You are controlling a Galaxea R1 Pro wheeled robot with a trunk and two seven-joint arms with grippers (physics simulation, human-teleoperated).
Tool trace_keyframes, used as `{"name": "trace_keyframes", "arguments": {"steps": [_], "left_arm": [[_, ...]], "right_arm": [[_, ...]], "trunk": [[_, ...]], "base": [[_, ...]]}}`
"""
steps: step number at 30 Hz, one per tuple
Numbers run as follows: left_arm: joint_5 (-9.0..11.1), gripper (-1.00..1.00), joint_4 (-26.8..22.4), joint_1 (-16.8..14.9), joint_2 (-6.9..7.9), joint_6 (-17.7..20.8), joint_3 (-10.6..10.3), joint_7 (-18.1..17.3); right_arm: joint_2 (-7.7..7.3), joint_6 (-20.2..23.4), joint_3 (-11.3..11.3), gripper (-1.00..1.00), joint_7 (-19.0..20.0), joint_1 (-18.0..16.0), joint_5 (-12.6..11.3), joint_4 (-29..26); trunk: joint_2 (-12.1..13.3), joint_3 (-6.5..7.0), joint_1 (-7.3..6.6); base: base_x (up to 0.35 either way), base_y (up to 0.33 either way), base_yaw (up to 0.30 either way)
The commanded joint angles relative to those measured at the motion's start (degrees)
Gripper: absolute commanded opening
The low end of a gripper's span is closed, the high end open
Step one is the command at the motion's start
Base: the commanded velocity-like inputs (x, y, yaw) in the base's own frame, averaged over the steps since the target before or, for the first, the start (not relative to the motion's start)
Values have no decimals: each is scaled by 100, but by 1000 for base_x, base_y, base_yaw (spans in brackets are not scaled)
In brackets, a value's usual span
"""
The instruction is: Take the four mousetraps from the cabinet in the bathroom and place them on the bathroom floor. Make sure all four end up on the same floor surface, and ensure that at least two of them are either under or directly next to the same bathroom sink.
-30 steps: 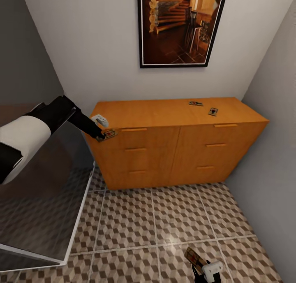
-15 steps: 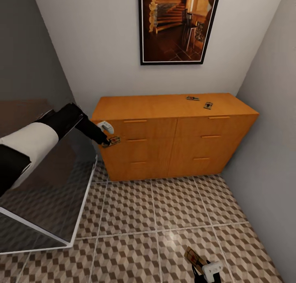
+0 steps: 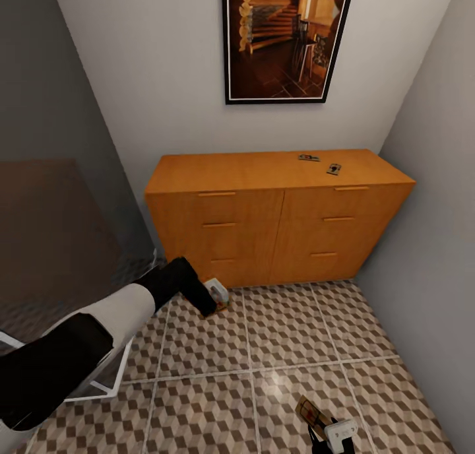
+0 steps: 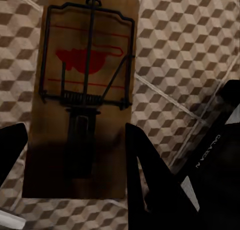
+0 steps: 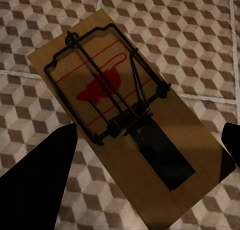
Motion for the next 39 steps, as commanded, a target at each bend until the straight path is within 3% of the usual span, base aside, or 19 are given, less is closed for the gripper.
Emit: {"name": "trace_keyframes", "arguments": {"steps": [1,3,4,7,11,13,17,21,23,26,28,33,36,39], "left_arm": [[-60,-100,-8,151,-13,3,43,18],[-61,-100,-2,414,-22,-178,56,209],[-30,-100,7,654,-23,-483,68,483],[262,-100,29,1017,-14,-785,74,919],[1006,-100,61,1409,79,-1208,86,1535],[1473,-100,226,1567,166,-1840,85,2025],[2309,-100,879,1814,205,-3005,85,2888],[3038,-100,1520,1953,229,-4014,88,3271],[3554,-100,1671,2225,399,-4675,88,3425],[4014,-100,1713,2606,583,-5382,90,3531],[4155,-100,1721,2889,705,-5836,92,3699],[4219,-100,1724,3484,791,-6889,93,4242],[4225,-100,1723,3891,800,-7605,89,4721],[4227,-100,1724,4128,802,-8025,86,5105]], "right_arm": [[-2,-17,6,-100,21,-3,-14,3],[-2,-17,6,-100,21,-3,-14,3],[-2,-17,6,-100,21,-3,-14,3],[-2,-17,6,-100,21,-3,-19,3],[-7,-33,-1,-100,21,-3,-29,3],[-9,-114,-2,-100,20,-3,-31,2],[-10,-175,-11,-100,13,-3,-38,3],[-18,-182,-12,-100,12,-3,-40,3],[-19,-182,-21,-100,12,-3,-40,3],[-19,-169,-50,-100,10,-6,-46,-4],[-20,-153,-66,-100,2,-35,-53,-17],[-13,-6,-80,-100,-104,-254,-56,-70],[-3,463,-72,-100,-668,-569,-41,-94],[15,719,-58,-100,-1189,-779,-29,-105]], "trunk": [[-2,-3,-1],[-2,-3,-1],[-2,-3,-1],[-2,-3,-1],[-2,-3,-1],[-2,-3,-1],[-2,-3,-1],[-2,-3,-1],[-2,-3,-1],[-2,-3,-1],[-2,-3,-1],[-2,-3,-1],[-2,-3,-1],[-2,-3,-1]], "base": [[0,0,0],[0,0,0],[0,0,0],[0,0,0],[0,0,0],[0,0,0],[0,0,0],[0,0,0],[0,0,0],[0,0,0],[0,0,0],[0,0,0],[0,0,0],[0,0,0]]}}
